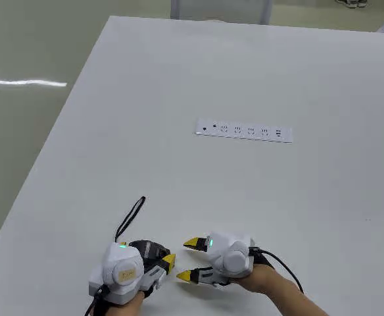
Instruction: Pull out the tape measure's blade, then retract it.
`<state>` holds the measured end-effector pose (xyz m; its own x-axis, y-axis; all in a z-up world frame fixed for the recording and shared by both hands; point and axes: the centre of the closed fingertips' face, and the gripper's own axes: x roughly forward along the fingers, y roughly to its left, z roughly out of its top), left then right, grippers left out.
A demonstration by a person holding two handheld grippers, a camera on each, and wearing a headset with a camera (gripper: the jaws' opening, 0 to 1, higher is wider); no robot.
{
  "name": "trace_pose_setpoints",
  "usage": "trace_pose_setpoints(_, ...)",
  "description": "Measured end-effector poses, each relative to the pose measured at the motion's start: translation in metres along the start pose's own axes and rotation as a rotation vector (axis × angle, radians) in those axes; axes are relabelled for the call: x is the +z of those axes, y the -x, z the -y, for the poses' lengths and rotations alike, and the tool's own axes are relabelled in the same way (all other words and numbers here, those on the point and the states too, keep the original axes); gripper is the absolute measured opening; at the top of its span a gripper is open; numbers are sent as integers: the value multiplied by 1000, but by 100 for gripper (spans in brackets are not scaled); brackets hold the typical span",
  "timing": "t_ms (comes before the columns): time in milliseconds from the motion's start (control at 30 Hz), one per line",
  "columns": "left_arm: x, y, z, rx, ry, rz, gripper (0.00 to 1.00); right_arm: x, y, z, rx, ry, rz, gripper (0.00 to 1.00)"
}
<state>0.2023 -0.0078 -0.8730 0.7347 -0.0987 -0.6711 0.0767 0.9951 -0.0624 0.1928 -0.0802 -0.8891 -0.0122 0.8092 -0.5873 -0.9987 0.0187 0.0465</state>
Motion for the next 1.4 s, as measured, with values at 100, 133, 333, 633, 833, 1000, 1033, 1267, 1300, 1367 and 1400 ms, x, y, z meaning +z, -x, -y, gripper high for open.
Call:
trace_pose_setpoints(100, 1, 3, 0, -15, -25, -1, 72, 2, 6, 0, -13, -7, 3, 42)
trace_pose_setpoints(133, 1, 4, 0, -25, -32, -2, 73, 2, 9, 1, -21, -15, 5, 43)
trace_pose_setpoints(333, 0, 10, 2, -74, -70, -2, 76, 2, 23, -3, -51, -17, 6, 47)
trace_pose_setpoints(633, 6, 20, 14, -158, -120, 14, 82, 9, 50, -7, -127, -60, 31, 55)
trace_pose_setpoints(833, 9, 27, 21, -209, -171, 25, 84, 10, 65, -6, -183, -82, 38, 59)
trace_pose_setpoints(1000, 10, 34, 21, -240, -172, 23, 87, 13, 80, -8, -238, -135, 56, 64)
trace_pose_setpoints(1033, 9, 36, 23, -260, -173, 23, 88, 13, 83, -9, -252, -149, 60, 65)
trace_pose_setpoints(1267, 9, 48, 23, -285, -197, 23, 89, 11, 98, -14, -308, -188, 73, 70)
trace_pose_setpoints(1300, 10, 51, 22, -284, -194, 25, 90, 11, 101, -15, -318, -194, 78, 70)
trace_pose_setpoints(1367, 12, 54, 22, -292, -189, 27, 90, 11, 104, -15, -331, -198, 77, 71)
trace_pose_setpoints(1400, 13, 55, 22, -295, -189, 34, 91, 11, 107, -15, -344, -205, 80, 72)
